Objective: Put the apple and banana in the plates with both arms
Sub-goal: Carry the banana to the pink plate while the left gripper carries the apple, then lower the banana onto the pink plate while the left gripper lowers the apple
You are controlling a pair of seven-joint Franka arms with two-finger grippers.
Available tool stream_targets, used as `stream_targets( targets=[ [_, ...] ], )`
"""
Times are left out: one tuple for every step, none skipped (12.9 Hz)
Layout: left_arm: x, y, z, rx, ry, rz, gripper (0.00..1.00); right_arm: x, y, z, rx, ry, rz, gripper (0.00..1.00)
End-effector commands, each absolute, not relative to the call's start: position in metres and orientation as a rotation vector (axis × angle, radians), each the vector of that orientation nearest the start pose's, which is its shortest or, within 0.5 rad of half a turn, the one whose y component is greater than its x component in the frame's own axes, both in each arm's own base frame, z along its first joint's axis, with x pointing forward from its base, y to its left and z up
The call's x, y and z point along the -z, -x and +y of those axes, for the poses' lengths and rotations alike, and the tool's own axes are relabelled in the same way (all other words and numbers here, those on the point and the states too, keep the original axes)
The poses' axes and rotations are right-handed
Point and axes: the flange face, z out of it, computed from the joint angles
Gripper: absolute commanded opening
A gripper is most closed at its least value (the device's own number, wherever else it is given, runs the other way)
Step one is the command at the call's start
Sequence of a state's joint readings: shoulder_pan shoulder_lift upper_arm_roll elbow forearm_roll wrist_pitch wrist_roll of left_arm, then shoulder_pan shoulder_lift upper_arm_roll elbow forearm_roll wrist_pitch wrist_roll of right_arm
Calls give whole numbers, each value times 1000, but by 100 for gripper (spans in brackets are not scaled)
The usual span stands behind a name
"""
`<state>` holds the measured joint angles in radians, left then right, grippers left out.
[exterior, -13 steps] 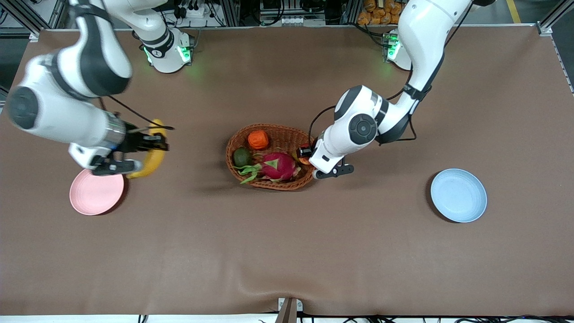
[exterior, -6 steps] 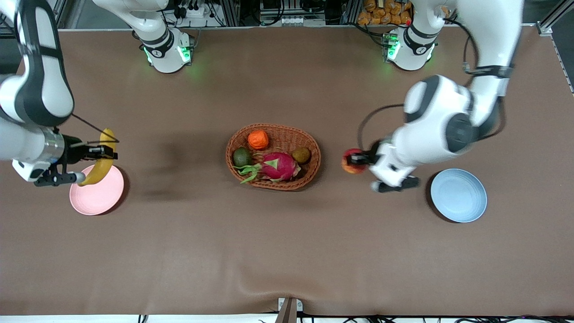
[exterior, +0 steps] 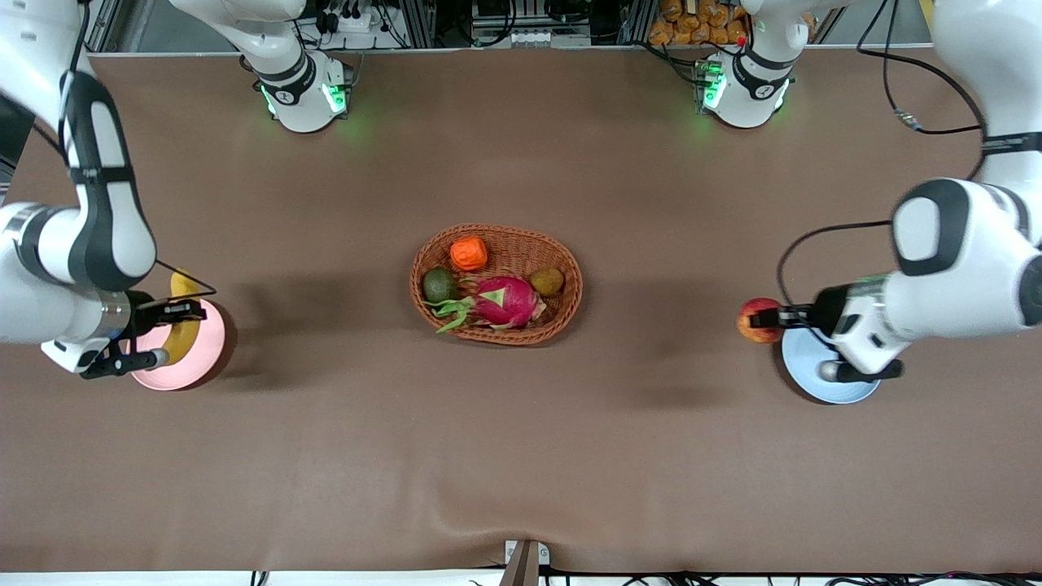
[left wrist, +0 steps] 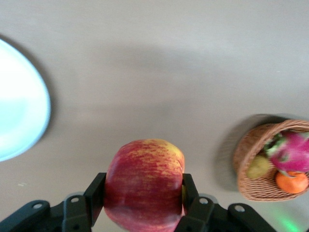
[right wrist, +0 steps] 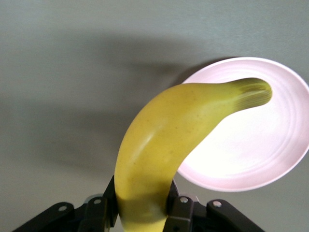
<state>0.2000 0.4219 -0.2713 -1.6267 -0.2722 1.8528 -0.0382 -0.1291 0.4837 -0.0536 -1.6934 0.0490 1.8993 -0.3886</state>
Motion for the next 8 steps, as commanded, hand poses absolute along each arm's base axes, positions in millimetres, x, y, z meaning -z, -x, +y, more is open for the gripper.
stream_targets(
  targets=[
    [-353,-646,-7,-392,3502,-80,0,-262,-645,-148,-386,2993,-356,7],
    [-341,-644,11,-411,3509,-83,0,-249,-645,-161,-394,2975,-401,8],
    [-328,-643,28,-419,3522,-63,0,-239,-649,-171,-386,2968,-423,8],
    [-314,-642,45,-426,3538,-43,0,-235,-650,-178,-382,2968,-419,9],
    [-298,-642,65,-425,3557,-31,0,-235,-650,-178,-379,2966,-413,11],
    [-280,-641,79,-426,3580,-10,0,-233,-648,-183,-377,2961,-406,14],
    [-264,-640,91,-427,3598,-2,0,-227,-645,-194,-384,2956,-384,15],
    [-254,-640,99,-409,3607,14,0,-223,-644,-194,-390,2952,-381,17]
  ],
)
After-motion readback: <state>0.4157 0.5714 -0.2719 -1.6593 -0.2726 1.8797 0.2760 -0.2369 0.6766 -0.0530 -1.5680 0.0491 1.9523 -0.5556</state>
